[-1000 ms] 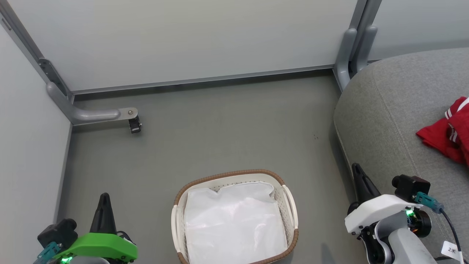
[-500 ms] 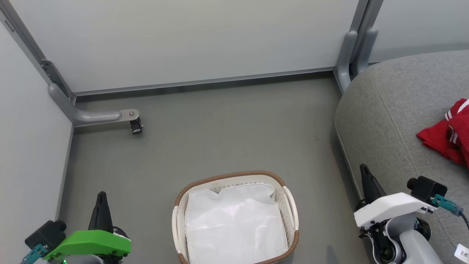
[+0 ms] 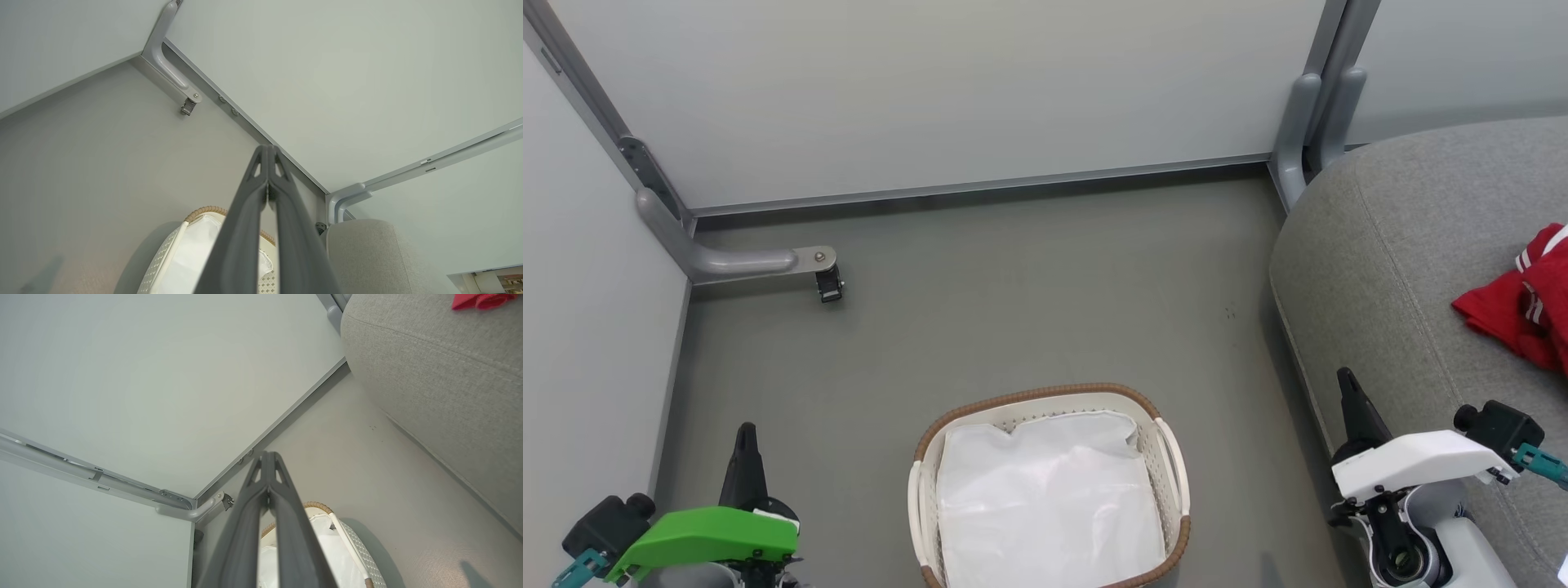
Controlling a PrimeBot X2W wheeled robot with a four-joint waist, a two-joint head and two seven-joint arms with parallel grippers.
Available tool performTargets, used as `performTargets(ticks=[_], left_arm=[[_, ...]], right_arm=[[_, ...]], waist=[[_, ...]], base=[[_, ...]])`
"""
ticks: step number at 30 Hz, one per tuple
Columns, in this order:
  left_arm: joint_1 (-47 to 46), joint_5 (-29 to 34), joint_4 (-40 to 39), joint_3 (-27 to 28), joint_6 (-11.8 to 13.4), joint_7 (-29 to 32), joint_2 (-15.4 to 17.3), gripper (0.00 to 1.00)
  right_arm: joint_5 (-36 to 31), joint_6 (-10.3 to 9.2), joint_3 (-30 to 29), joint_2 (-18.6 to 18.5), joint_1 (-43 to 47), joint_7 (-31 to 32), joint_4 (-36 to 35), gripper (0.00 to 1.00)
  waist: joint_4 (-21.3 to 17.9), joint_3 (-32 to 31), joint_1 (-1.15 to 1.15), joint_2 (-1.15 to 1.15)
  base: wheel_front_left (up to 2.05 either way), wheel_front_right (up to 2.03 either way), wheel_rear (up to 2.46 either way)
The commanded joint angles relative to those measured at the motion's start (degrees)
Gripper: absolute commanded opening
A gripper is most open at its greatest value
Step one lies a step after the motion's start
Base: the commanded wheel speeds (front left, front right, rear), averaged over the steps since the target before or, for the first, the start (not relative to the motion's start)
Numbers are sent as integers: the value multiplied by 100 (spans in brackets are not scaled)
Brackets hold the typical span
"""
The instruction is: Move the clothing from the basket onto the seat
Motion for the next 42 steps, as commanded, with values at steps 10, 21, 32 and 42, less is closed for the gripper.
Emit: performTargets(ticks=[10, 21, 32, 42], left_arm=[[-154, -761, -173, 59, 5, 200, 41, 0], [-182, -1413, -257, 90, 6, 382, 46, 0], [-195, -1989, -330, 120, 7, 550, 51, 0], [-216, -2481, -397, 147, 7, 683, 54, 0]], right_arm=[[773, -2, -128, -35, 62, 202, -220, 0], [1438, -2, -225, -39, 120, 383, -341, 0], [2037, -3, -314, -43, 192, 548, -450, 0], [2536, -3, -385, -47, 229, 680, -540, 0]], waist=[[15, -31, 0, 0], [30, -64, 0, 0], [45, -96, 0, 0], [59, -126, 0, 0]], base=[[0, 0, 0], [0, 0, 0], [0, 0, 0], [0, 0, 0]])
